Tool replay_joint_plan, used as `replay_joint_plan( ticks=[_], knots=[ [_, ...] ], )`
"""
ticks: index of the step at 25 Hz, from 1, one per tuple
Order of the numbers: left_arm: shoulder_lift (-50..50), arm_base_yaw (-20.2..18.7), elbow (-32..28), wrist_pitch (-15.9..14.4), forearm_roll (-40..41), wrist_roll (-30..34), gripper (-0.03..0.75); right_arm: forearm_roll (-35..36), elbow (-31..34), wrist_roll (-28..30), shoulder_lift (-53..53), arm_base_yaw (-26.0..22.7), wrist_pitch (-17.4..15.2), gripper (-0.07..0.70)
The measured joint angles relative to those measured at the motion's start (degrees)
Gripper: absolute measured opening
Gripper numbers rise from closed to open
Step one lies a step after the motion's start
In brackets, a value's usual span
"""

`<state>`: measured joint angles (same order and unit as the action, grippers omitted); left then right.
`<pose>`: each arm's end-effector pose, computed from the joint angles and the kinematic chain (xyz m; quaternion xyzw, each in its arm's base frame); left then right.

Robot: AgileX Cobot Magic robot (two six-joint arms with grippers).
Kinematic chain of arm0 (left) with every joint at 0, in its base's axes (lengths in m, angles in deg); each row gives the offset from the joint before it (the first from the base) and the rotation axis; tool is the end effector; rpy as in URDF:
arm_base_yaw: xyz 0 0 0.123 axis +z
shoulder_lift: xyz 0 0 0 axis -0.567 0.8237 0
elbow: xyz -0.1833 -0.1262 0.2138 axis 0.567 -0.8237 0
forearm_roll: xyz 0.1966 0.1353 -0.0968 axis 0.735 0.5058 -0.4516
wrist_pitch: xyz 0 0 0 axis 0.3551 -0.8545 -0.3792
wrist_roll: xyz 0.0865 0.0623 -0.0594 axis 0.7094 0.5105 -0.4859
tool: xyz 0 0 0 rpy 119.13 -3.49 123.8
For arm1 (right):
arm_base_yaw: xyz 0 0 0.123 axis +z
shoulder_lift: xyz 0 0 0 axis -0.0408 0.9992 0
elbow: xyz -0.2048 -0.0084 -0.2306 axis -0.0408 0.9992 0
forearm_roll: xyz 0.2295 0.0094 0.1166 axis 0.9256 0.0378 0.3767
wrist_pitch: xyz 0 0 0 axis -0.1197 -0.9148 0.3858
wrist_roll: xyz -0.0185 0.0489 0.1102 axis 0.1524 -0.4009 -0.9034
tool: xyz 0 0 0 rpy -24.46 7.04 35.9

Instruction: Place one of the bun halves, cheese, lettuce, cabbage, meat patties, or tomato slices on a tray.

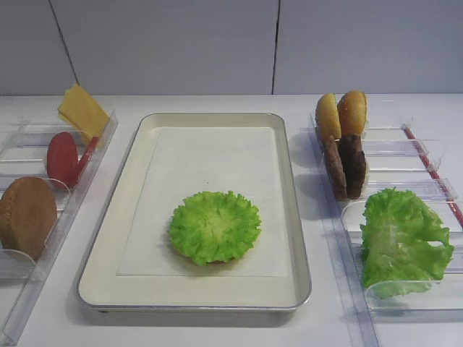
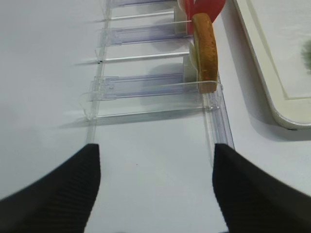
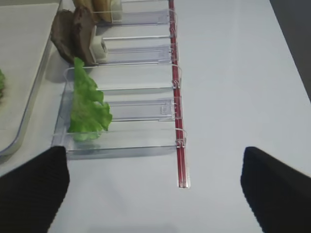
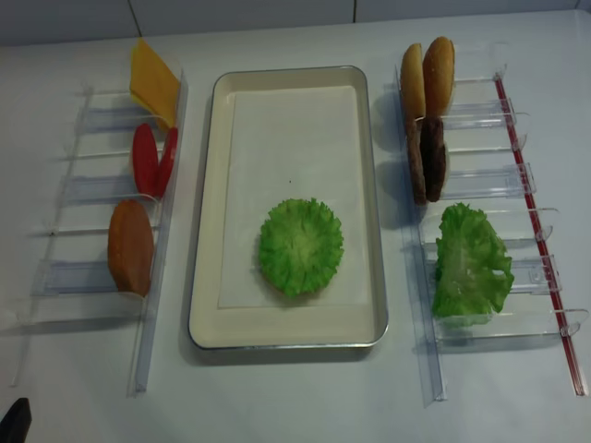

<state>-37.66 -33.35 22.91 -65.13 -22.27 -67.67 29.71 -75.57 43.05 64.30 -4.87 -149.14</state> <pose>-0.0042 0.0055 0.2486 -0.0070 0.8821 0.0325 0.4698 0.0019 0.0102 0.2920 0.0100 0.8983 0.0324 0.4380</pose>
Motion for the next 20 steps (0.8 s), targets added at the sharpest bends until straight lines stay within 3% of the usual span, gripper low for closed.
replay_joint_plan(
  ticks=[7, 13, 20],
  knots=[
    [0.0, 0.0, 0.0, 0.0, 0.0, 0.0, 0.49, -1.3, 4.5, 1.0, -4.0, 0.0, -0.8, 0.689],
    [0.0, 0.0, 0.0, 0.1, 0.0, 0.0, 0.49, 1.3, 8.1, 1.6, -9.4, 0.3, 1.0, 0.689],
    [0.0, 0.0, 0.0, 0.1, 0.1, 0.0, 0.49, 1.9, 8.1, 1.8, -9.7, 5.4, 1.3, 0.689]
  ],
)
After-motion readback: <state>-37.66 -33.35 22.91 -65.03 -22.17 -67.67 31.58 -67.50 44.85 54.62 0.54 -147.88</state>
